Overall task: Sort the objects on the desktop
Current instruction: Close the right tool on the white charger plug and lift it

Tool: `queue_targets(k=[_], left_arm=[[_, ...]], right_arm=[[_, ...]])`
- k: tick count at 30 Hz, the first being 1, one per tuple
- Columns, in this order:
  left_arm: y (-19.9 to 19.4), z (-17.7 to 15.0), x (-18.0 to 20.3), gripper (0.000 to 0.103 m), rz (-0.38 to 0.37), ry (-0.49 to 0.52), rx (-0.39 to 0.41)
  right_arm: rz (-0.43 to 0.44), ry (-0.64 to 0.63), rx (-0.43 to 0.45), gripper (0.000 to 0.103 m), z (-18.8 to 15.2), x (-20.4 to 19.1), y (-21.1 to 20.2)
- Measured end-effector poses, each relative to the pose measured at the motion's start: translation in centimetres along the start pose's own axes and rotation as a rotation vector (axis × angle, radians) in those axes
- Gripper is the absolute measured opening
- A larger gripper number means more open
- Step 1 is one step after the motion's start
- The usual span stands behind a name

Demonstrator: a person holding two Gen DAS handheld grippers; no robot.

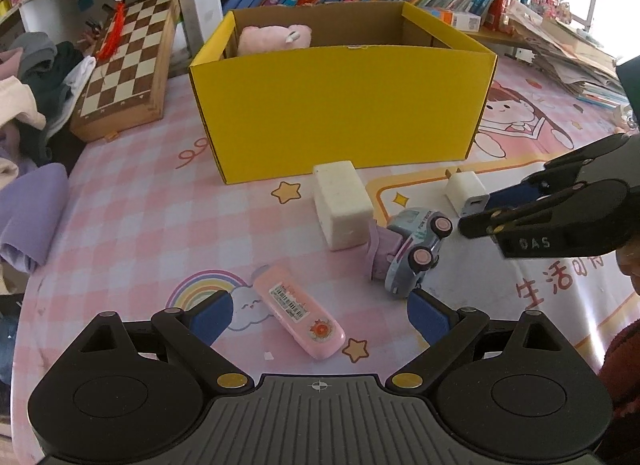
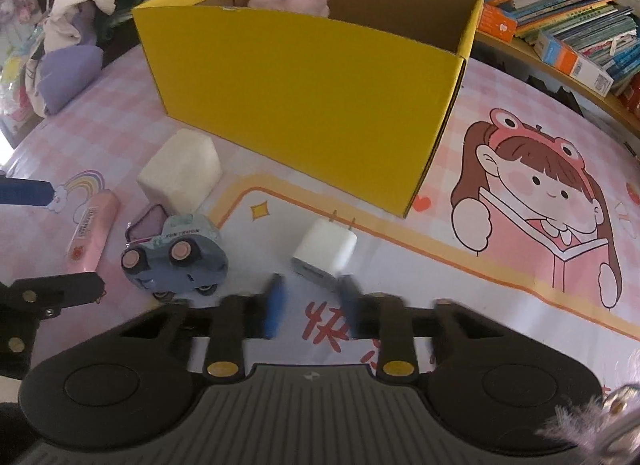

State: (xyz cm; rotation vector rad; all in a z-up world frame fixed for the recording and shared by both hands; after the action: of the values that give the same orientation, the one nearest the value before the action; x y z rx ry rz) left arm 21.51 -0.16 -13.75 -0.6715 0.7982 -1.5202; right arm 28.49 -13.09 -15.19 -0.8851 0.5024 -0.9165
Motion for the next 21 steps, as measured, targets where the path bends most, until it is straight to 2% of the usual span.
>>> queue_targets(k=[2, 15, 18, 20, 21], left_arm=[[0.1, 0.1, 0.1, 0.096, 0.001, 0.002, -0.002], [0.1, 0.2, 0.2, 0.096, 0.014, -0.018, 0.008], [0.1, 0.1, 0.3, 0.096, 0.014, -0.020, 0.009], [0.0, 0.1, 0.4, 0.096, 0.013, -0.019, 0.010], [0.0, 0.1, 0.4, 0.096, 0.013, -0.019, 0.011]], right_arm=[[0.005, 0.010, 0.008, 0.008, 0.1, 0.2, -0.3], [-0.003, 0.019, 0.028, 0.008, -0.8, 0.9, -1.8], [-0.001, 0.014, 0.032, 0.012, -0.8, 0.8, -1.9], [0.000, 0.008, 0.037, 0.019, -0.8, 0.8, -1.9], [0.000, 0.005, 0.040, 0.028, -0.7, 0.7, -1.9]])
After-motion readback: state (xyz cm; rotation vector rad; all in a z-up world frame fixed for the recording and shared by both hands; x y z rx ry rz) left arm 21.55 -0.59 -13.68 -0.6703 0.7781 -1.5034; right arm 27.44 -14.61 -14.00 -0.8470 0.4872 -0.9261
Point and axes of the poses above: each gripper's, at about its wrist camera, not at the fingertips, and y roughly the way its jaws point, x to its right, z to its top, the point moved 10 cm from there along y, roughly the way its jaws point
